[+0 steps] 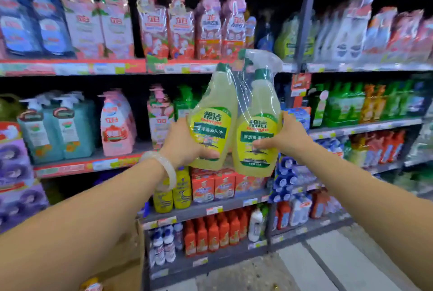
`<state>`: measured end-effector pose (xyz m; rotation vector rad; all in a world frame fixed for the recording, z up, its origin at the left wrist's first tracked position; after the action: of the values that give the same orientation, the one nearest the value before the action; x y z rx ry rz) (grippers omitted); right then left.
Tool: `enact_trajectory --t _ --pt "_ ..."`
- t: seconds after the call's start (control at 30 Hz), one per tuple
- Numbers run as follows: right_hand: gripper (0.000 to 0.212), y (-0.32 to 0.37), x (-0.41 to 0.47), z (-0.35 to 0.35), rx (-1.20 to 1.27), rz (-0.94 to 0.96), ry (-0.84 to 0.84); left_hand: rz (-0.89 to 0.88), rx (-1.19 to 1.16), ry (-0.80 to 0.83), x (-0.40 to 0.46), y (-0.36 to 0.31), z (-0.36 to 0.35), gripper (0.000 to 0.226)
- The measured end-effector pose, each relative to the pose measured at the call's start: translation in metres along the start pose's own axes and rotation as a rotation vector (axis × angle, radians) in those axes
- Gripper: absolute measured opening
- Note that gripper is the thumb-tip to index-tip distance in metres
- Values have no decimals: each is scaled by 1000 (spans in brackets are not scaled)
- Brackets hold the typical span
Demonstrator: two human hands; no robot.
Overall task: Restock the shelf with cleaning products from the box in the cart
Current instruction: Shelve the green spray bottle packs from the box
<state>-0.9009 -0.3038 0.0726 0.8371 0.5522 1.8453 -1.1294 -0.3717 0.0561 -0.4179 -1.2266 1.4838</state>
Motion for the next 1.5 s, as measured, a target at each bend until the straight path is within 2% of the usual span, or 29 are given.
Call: enact_trajectory --t 0.07,0.27,0.33,0.4,0.57,0.7,0.8,0.9,1.0,1.17,1.27,1.43,1.5 --pt "54 -23 8 35 -13 -17 -46 -76 3 -5 20 -20 -35 94" --pt "86 -106 51 112 -42 -127 -139 -155 -41 57 75 -60 -147 94" --pt "77 -137 71 129 -40 -161 -160 -114 -79 102 103 -60 -186 85" --pt "73 -165 97 146 -43 -189 -186 -114 -115 133 136 -63 -224 88" --pt "65 -205 194 202 -43 -193 -252 -176 -181 111 235 -98 -292 76" --pt "61 -212 263 246 -68 -127 -333 -249 -145 92 316 -135 -328 95" --pt "59 -221 302 275 -72 -94 -368 -288 -164 77 359 -155 -355 98" --pt "68 -229 336 301 -61 -58 -404 -366 -206 27 384 -182 -369 100" --pt "71 -234 372 325 -31 2 -434 -400 -272 0 410 -204 -384 90" --pt "70 -239 447 361 -9 159 -494 -489 -219 -153 453 -243 -396 89" --pt "57 -243 504 366 58 274 -454 -523 -94 -303 470 -261 -394 89" --pt "54 -245 589 350 178 371 -272 -449 116 -471 493 -271 -395 93" --pt "61 -242 617 344 192 398 -205 -400 155 -532 499 -268 -397 95"
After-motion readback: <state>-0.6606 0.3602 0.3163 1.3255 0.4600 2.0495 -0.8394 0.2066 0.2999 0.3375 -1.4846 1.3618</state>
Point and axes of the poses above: each hand's wrist, its own x-axis towards the middle knuckle, its own z-axis out of the back of the hand, y = z × x, the point moved 10 cm from there along x, towards the middle knuckle, and after that the axes turned 12 degrees about -x, right-handed, at the moved point
